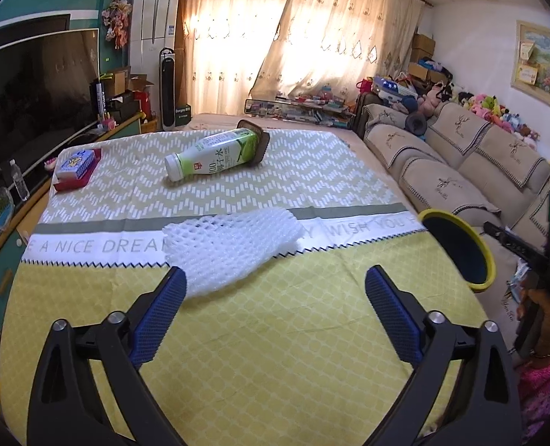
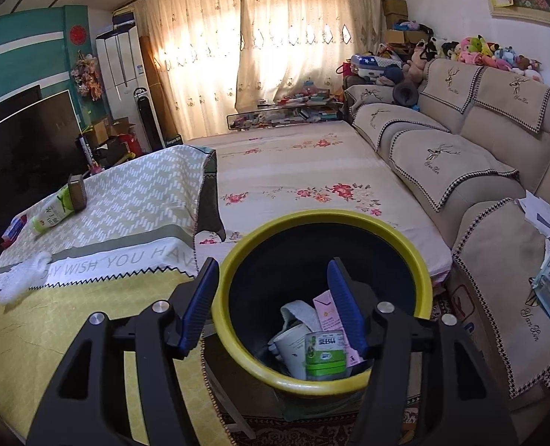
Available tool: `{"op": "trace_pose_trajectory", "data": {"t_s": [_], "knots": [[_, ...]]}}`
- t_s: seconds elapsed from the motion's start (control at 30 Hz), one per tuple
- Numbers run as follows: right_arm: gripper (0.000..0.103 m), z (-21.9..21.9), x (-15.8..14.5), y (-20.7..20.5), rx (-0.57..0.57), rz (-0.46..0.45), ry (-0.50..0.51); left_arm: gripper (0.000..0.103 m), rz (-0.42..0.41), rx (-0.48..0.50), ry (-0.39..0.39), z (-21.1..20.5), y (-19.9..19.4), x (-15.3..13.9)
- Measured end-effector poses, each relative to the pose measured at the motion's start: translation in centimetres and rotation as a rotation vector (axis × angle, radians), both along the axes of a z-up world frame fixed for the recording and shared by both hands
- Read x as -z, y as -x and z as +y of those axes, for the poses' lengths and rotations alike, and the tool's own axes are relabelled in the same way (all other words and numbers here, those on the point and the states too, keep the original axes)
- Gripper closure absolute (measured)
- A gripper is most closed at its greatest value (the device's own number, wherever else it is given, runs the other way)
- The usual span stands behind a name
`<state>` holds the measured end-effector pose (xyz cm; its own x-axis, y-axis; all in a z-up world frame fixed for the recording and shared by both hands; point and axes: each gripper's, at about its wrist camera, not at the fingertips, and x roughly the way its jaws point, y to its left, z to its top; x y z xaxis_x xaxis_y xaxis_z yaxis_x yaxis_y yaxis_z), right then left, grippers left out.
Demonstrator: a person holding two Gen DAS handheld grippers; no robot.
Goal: Collect trash
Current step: 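Grasp the white foam mesh net with the left tool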
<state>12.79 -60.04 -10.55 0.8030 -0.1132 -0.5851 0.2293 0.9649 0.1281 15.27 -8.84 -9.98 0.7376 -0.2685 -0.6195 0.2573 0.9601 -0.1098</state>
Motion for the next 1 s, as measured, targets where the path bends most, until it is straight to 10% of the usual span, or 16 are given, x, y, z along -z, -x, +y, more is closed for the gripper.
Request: {"op": "trace_pose_trajectory", "data": {"t_s": [1.0], "knots": [[0.045, 0.4, 1.6, -1.5, -0.035, 0.038, -0.042, 0.034, 0.143, 0.035, -0.216, -1.6, -10.3, 6.1]]}}
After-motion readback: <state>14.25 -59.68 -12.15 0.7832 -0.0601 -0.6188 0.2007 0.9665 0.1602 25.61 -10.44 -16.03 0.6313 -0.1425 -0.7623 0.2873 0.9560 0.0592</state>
